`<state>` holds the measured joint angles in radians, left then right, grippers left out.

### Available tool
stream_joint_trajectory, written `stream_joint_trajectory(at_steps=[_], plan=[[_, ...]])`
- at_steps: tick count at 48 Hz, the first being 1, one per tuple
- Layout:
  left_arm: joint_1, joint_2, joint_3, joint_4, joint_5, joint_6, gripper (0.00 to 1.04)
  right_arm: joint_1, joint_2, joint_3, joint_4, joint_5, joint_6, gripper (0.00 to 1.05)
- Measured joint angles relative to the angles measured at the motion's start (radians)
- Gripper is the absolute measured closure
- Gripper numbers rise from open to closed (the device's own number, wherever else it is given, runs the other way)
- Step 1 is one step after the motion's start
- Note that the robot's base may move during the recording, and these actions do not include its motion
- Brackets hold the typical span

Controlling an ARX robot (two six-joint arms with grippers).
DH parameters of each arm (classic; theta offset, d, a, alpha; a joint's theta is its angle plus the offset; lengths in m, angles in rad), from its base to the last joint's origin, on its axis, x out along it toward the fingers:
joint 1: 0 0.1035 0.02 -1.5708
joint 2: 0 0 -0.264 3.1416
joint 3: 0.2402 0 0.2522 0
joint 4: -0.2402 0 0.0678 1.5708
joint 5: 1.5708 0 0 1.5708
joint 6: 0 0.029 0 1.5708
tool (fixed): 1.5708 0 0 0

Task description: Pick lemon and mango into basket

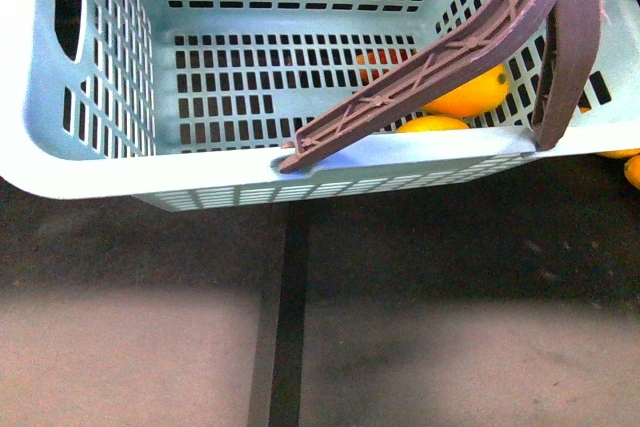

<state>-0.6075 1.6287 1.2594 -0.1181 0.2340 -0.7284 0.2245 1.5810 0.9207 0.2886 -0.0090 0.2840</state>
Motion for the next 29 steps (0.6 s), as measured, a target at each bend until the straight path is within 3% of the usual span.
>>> stream_joint_trajectory(at_steps=[8, 11, 16, 19, 25, 29], plan=[[0.0, 0.0, 0.0, 0.0, -0.009, 0.0, 0.98, -0.082, -0.151, -0.114, -0.052, 0.05, -0.033, 0.09], [0.001, 0.0, 0.0, 0.0, -0.01, 0.002, 0.98, -0.095, -0.187, -0.19, 0.111, 0.111, -0.097, 0.17], [0.001, 0.0, 0.0, 0.0, -0.004, 0.001, 0.98, -0.113, -0.248, -0.351, 0.433, 0.12, -0.207, 0.35], [0.001, 0.0, 0.0, 0.0, -0.001, 0.0, 0.98, -0.121, -0.288, -0.428, 0.51, 0.109, -0.236, 0.46], [0.001, 0.0, 0.0, 0.0, -0.003, 0.0, 0.98, -0.143, -0.382, -0.563, 0.545, 0.088, -0.264, 0.74], [0.001, 0.0, 0.0, 0.0, -0.006, 0.001, 0.98, -0.153, -0.421, -0.611, 0.549, 0.082, -0.268, 0.87]])
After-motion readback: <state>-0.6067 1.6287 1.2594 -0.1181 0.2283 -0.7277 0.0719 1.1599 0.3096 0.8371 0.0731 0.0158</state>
